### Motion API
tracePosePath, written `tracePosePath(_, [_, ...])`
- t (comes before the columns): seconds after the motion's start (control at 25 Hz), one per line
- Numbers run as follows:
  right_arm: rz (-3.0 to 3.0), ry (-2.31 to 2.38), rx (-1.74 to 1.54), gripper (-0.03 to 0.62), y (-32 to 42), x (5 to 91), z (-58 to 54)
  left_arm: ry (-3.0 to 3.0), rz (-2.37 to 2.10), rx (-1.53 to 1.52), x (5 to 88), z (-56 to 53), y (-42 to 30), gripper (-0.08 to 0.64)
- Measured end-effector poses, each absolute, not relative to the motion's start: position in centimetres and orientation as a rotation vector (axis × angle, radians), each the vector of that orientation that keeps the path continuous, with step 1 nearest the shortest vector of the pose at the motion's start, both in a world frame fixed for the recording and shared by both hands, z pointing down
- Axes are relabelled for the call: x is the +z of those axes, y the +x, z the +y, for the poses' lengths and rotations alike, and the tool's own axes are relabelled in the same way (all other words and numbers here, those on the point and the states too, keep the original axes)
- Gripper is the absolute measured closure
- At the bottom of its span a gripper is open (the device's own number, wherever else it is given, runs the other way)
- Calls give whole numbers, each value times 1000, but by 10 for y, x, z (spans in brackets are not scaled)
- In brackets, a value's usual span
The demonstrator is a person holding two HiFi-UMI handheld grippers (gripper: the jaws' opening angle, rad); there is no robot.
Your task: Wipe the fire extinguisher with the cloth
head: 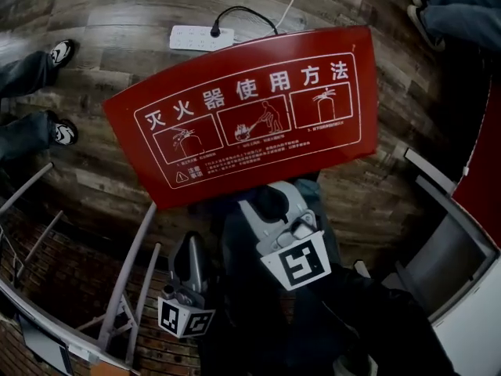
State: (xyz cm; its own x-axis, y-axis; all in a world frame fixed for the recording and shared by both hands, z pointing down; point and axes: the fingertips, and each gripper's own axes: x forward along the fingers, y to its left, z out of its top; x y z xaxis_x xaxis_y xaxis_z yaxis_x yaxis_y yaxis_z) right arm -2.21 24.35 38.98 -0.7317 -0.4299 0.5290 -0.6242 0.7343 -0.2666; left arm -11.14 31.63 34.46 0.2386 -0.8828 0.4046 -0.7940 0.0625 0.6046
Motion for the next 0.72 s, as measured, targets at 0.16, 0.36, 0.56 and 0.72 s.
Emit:
tracePosePath(0.16, [-2320,1219,922,518,64,392,226,1717,-1552,-179,346,319,-102,555])
tracePosePath(0.36, [-2185,1466,958,520,141,396,207,1739,-1530,-174,346,314,-91,555])
tracePosePath(0.56, [-2211,1391,1141,522,91,403,218,1753,-1531,-149,344,308,-89,555])
tracePosePath(0.72, [-2321,1132,1232,522,9,400,239,1761,-1539,-120,339,303,-96,555])
